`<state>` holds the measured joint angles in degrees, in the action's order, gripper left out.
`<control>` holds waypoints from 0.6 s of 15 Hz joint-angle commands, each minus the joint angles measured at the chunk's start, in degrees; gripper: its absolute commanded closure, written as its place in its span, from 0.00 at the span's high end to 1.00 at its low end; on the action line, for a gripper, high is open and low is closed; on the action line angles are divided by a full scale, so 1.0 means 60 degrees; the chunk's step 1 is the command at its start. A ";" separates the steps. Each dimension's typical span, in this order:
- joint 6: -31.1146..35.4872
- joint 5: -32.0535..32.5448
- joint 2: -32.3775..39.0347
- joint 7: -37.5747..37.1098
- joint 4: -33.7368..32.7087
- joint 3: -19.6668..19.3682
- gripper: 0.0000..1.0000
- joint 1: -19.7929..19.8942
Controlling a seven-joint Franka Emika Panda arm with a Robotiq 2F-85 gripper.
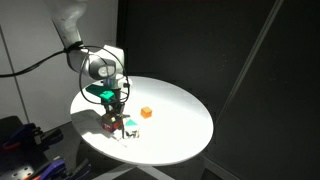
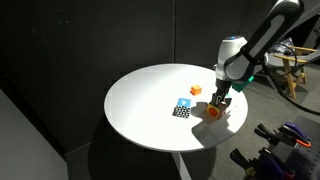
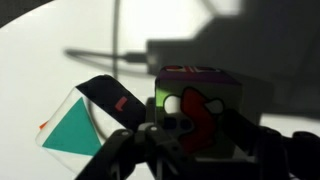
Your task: Move the plush block to the left
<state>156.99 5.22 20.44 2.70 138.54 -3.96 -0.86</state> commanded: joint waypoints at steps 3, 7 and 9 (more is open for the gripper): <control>0.0178 0.0261 0.0167 0.0011 -0.0212 -0.0032 0.18 0.0048; 0.0033 0.0254 -0.0032 0.0155 -0.0178 -0.0008 0.00 0.0093; -0.0142 0.0292 -0.0284 0.0281 -0.0103 0.0002 0.00 0.0099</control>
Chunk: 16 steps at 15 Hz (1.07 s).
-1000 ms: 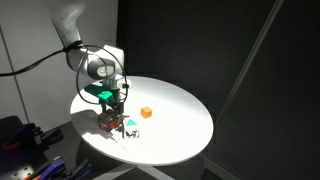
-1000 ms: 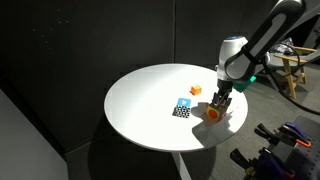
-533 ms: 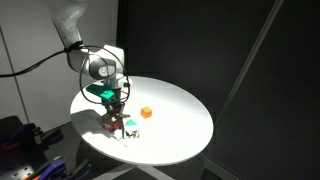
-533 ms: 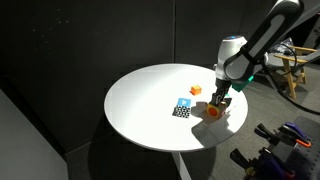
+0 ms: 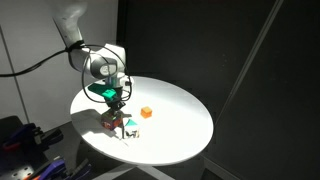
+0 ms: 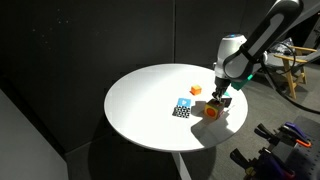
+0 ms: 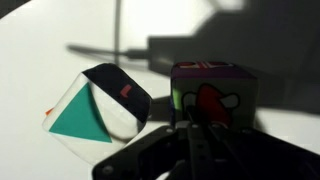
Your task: Move the plush block to the left
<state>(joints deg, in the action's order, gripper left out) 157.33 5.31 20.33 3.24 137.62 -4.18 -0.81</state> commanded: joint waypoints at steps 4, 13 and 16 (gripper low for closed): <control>-0.0687 0.0509 -0.0859 0.0469 0.0213 0.0049 0.02 0.0102; -0.2406 0.0593 -0.2732 0.3927 0.0369 0.0552 0.01 0.0321; -0.2585 0.0615 -0.3056 0.5323 0.0454 0.0656 0.01 0.0280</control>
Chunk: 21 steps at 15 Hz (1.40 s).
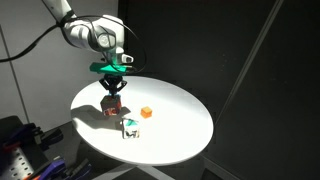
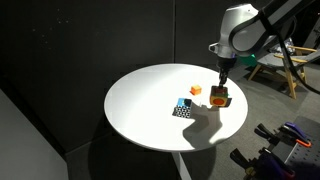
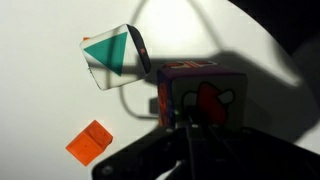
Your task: Move the plush block to the left
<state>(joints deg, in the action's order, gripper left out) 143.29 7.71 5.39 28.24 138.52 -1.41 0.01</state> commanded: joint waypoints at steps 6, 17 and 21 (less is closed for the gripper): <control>-0.0325 0.0027 -0.0690 0.4092 0.0337 0.0374 0.01 0.0013; 0.0125 0.1076 0.0486 0.5796 -0.0211 0.0934 0.01 -0.0528; 0.0146 0.1043 0.0813 0.5708 -0.0434 0.1232 0.01 -0.0755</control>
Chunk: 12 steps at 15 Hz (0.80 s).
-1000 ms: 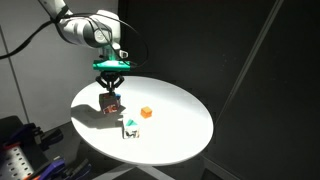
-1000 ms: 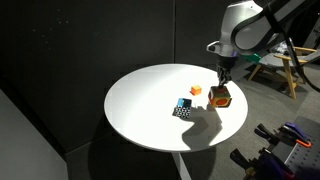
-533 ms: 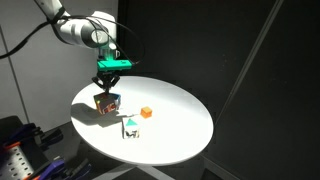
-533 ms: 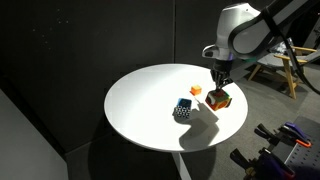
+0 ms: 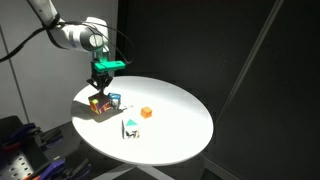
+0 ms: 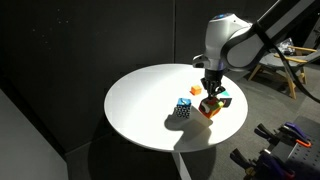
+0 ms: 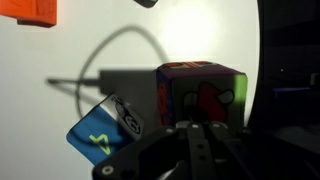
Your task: Move the plush block to the left
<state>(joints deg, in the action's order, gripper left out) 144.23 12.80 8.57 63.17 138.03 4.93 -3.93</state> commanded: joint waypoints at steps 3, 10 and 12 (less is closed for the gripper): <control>-0.0008 0.0140 0.0555 -0.0182 -0.0544 0.0359 0.01 -0.0237; 0.0280 0.0166 0.1241 -0.0363 -0.0864 0.0614 0.01 -0.0404; 0.0511 0.0224 0.1447 -0.0445 -0.0934 0.0636 0.01 -0.0438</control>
<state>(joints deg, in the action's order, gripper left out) 145.96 12.80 15.27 62.48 134.18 8.40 -6.35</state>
